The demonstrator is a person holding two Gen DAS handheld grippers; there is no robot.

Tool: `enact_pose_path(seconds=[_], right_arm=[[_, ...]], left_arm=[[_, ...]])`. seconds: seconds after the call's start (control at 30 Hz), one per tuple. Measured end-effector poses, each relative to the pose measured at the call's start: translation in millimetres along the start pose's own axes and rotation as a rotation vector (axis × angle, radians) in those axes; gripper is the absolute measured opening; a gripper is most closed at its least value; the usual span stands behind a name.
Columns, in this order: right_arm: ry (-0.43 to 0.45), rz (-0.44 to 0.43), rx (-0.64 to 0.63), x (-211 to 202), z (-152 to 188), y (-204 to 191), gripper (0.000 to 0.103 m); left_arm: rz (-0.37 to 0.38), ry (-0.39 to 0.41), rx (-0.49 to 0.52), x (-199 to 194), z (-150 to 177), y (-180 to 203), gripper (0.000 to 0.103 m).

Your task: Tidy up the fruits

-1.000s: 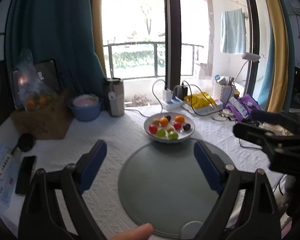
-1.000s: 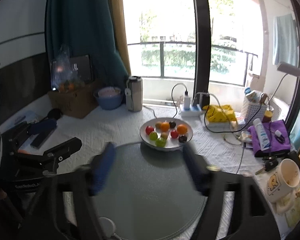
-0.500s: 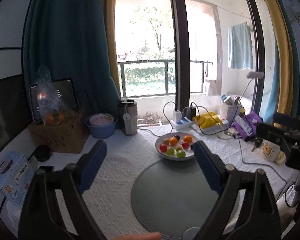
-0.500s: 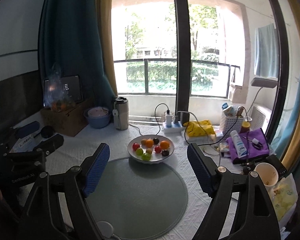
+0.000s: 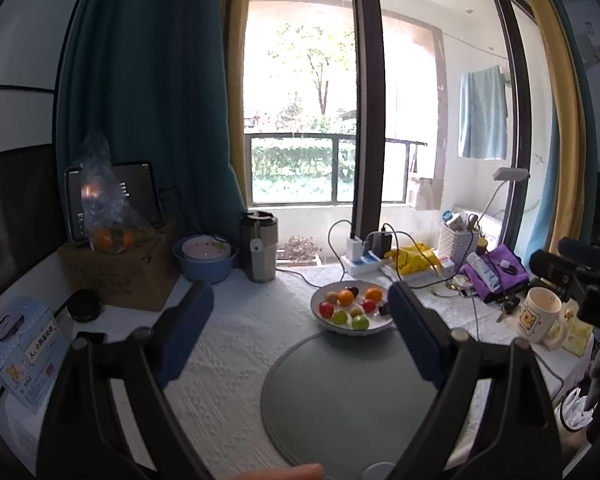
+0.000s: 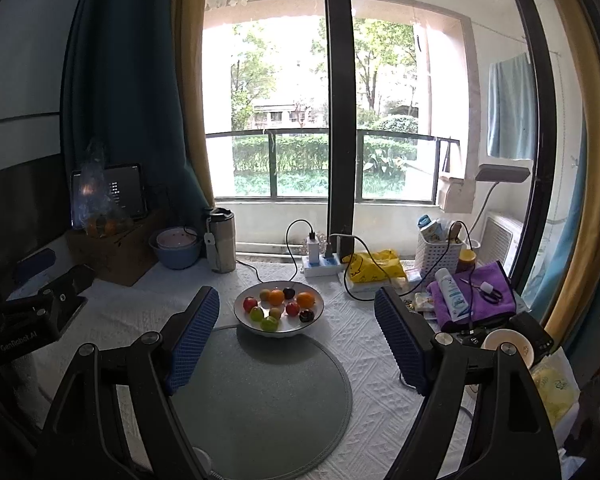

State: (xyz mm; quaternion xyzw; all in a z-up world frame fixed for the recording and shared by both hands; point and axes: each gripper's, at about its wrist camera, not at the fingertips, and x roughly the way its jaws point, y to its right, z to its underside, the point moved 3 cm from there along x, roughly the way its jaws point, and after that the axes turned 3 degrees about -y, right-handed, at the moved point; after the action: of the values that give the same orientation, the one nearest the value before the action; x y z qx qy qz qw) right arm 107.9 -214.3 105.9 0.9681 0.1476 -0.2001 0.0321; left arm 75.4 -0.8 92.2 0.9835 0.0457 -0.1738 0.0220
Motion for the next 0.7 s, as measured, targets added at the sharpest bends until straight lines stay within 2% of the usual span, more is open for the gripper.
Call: enact_pose_path(seconds=[0.7], right_arm=[[-0.010, -0.015, -0.007, 3.6, -0.5, -5.6, 0.083]], left_arm=[[0.018, 0.001, 0.016, -2.9, 0.0, 5.6, 0.090]])
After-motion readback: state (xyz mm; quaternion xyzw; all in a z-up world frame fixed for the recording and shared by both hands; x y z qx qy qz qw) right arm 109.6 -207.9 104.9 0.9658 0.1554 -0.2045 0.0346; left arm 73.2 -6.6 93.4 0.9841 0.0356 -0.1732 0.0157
